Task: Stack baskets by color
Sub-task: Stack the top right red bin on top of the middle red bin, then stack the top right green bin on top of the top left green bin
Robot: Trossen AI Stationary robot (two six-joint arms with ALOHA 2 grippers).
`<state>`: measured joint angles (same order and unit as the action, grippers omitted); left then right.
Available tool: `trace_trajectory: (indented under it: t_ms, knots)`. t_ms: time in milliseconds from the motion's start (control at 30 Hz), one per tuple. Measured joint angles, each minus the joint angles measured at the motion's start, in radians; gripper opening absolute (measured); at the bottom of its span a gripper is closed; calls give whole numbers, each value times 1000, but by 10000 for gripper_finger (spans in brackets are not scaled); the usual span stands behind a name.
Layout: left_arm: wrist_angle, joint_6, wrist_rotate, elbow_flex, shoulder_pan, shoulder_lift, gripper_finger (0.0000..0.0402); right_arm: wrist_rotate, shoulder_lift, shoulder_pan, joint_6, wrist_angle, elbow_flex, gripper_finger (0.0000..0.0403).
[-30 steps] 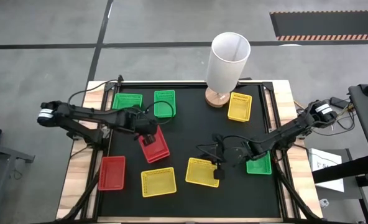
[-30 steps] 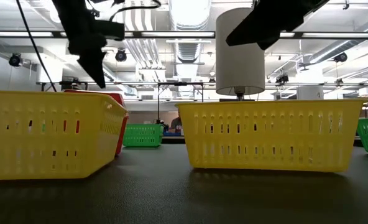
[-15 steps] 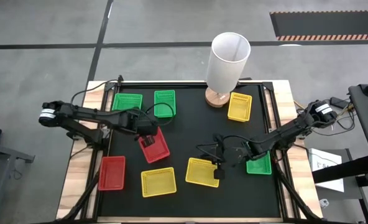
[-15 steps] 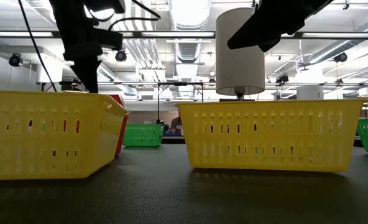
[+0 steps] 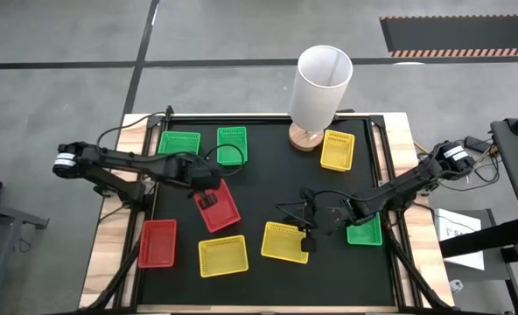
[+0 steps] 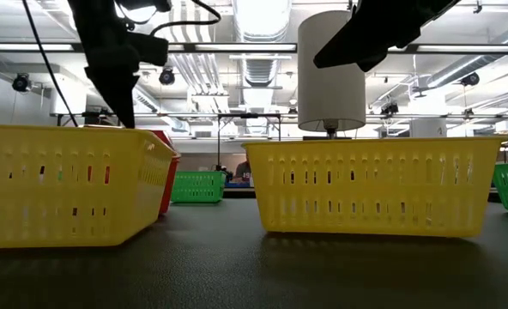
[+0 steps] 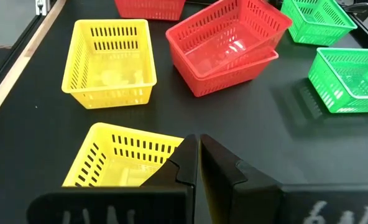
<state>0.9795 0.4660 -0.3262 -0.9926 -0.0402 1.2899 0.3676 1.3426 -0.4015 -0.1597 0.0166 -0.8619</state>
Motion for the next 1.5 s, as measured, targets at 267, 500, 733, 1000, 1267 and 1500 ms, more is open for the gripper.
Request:
trace_trajectory:
  t_ms: [267,500,733,1000,1267,1500]
  knots:
    - [70,-1,-14,-49,0,2,0,0,0,0,-5,0,0,9]
    - [27,0,-8,-27,-28,-19,0,0,0,0,-5,0,0,9]
    - [-46,-1,-4,5,-76,-8,0,0,0,0,3,0,9,9]
    - [-132,-45,9,4,-90,-11,0,1,0,0,5,-2,23,9]
    - [-182,-61,12,4,-90,-11,0,1,0,0,6,-18,29,9]
    - [-250,-144,13,4,-90,-10,0,1,0,0,-2,-19,31,10]
